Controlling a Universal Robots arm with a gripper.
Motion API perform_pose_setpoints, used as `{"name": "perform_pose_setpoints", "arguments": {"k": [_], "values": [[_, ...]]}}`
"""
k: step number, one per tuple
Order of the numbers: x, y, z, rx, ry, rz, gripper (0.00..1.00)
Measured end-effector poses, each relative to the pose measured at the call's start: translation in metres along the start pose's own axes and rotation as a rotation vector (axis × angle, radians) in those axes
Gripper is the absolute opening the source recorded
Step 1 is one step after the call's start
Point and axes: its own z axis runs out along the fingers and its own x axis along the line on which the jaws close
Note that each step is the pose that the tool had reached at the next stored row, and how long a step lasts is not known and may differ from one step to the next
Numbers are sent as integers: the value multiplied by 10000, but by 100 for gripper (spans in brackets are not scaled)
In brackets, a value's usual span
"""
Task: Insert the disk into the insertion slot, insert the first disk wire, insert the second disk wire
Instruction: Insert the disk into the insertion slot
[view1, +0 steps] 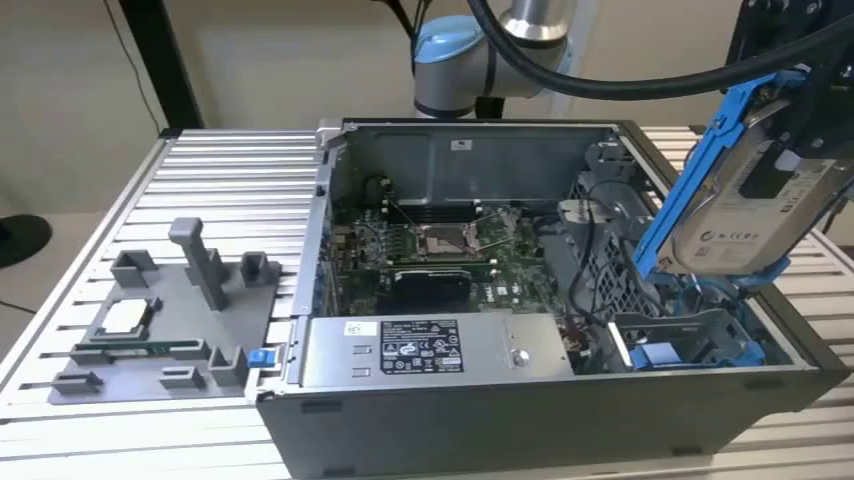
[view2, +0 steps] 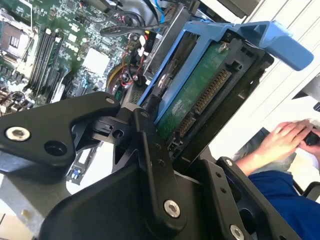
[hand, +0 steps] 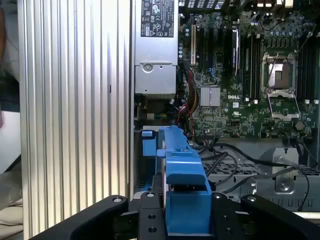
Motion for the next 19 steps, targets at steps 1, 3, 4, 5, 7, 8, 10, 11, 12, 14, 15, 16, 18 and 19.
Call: {"name": "perform_pose_setpoints", "arguments": {"k": [1, 3, 4, 5, 7, 8, 10, 11, 12, 14, 15, 16, 18, 19], "values": [[0, 0, 0, 0, 0, 0, 0], [0, 0, 0, 0, 0, 0, 0], [0, 0, 0, 0, 0, 0, 0], [0, -1, 0, 0, 0, 0, 0], [0, -10, 2, 0, 3, -1, 0], [1, -13, 9, 0, 0, -1, 0], [9, -14, 25, 0, 0, 1, 0], [17, -14, 33, 0, 2, 1, 0], [29, -16, 43, 0, 3, 0, 0], [52, -19, 68, 0, -2, 0, 0], [61, -21, 77, 0, -1, 0, 0], [70, -23, 87, -1, -1, -1, 0], [85, -25, 107, 0, 0, 0, 0], [91, -25, 116, 0, 0, 0, 0]]}}
